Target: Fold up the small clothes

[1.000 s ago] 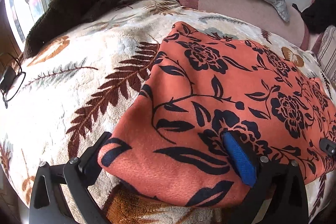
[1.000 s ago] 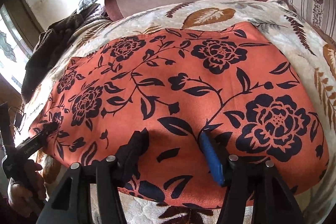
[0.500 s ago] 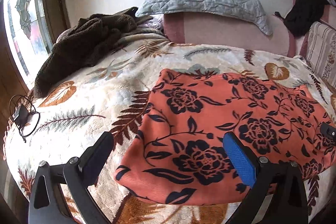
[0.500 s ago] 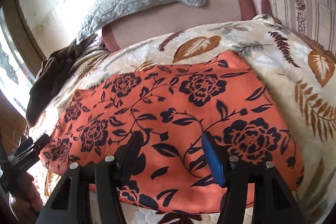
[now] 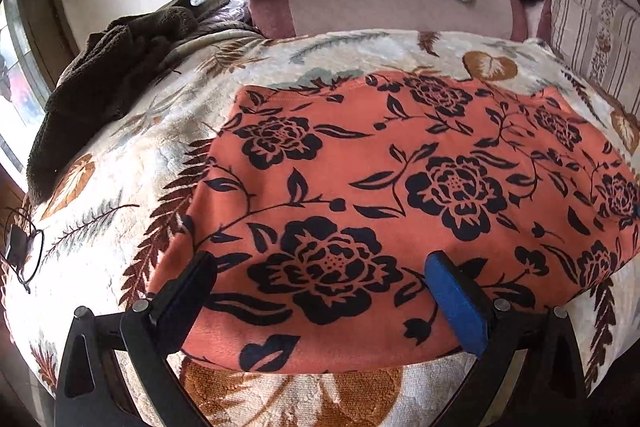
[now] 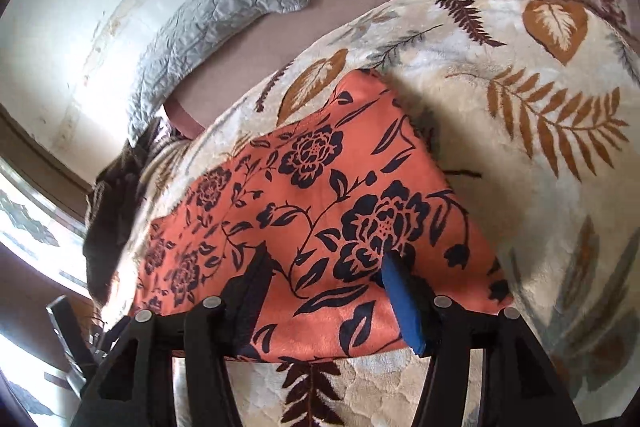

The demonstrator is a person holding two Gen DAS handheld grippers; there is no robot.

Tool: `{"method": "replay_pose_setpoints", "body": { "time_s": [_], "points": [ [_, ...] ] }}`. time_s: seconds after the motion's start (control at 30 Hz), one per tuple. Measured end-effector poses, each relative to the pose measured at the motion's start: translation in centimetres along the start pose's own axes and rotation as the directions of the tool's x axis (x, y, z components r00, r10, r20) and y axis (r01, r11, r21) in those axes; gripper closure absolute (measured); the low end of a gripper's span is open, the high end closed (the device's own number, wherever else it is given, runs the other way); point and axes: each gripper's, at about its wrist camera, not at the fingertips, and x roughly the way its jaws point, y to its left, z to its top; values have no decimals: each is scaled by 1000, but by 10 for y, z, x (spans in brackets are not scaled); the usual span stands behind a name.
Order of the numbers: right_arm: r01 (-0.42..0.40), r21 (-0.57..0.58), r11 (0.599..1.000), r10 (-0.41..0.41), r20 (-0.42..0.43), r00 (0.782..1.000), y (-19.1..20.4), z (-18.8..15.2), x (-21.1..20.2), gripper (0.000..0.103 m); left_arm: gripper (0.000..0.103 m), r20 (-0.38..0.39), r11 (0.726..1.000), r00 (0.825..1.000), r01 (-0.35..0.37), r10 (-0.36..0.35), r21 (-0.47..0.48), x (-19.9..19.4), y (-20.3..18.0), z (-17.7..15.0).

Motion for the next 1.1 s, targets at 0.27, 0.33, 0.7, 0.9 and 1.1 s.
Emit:
{"method": "replay_pose_setpoints", "body": {
  "time_s": [0.27,0.33,0.7,0.9,1.1],
  "points": [
    [-149,317,937,164,-20,986,-48,-18,-28,39,0,72,991,993,-83,91,-106,-14,40,7],
    [-144,369,918,169,-34,985,-56,-27,-23,38,0,59,990,993,-94,101,-109,-11,42,6],
    [-153,492,857,138,68,988,-90,-20,10,38,0,-103,991,994,-60,48,-118,23,46,-2],
    [-156,420,894,130,89,988,-75,-9,24,44,0,-94,978,987,-143,129,-153,23,67,0],
    [-89,371,924,76,49,996,-64,-8,36,76,0,-145,980,988,-84,58,-182,36,74,-3]
  ]
}}
